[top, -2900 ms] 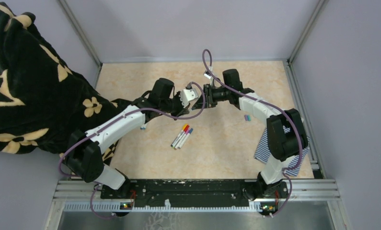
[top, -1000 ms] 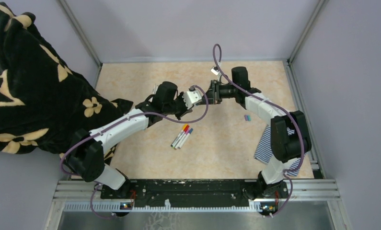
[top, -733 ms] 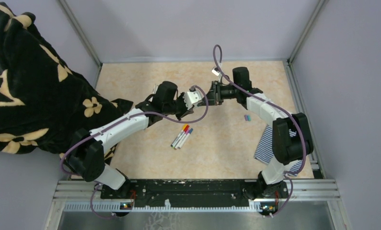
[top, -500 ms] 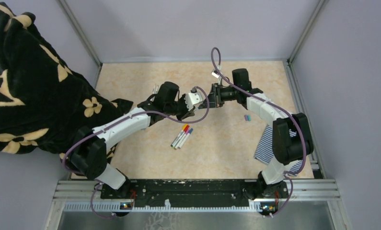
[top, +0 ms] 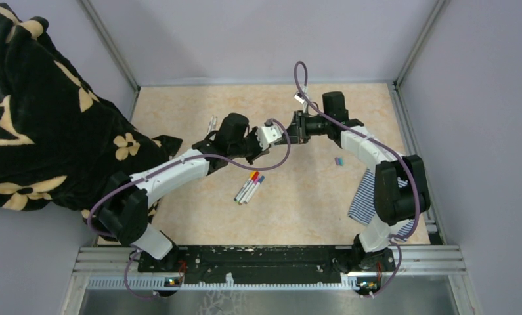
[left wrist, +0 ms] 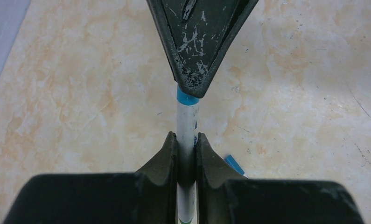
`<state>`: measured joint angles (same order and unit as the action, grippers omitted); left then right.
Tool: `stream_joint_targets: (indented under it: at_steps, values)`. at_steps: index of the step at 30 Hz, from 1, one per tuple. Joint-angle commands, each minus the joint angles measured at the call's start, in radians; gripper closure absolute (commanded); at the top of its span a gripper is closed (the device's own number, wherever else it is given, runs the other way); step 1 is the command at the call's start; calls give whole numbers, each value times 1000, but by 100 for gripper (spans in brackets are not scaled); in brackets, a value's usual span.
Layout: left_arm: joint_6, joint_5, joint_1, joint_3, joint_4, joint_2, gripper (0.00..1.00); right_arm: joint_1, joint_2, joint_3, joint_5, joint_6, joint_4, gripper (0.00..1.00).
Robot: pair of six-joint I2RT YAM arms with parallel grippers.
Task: Open the pen caps
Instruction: Open the pen cap from the pen.
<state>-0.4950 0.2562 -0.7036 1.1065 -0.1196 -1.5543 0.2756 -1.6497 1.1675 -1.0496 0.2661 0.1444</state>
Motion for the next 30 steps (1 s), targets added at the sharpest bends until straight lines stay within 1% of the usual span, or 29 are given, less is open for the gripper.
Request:
stream_joint_targets:
  at_steps: [1, 18, 30]
  values:
    - [3, -200, 42, -29, -80, -29, 100, -85, 69, 57, -12, -1, -8, 100]
    - [0, -199, 36, -15, -112, -44, 100, -153, 98, 96, 5, -36, 61, 100]
    - [-1, -161, 36, -4, -144, -51, 100, -207, 128, 109, -51, -34, 64, 100]
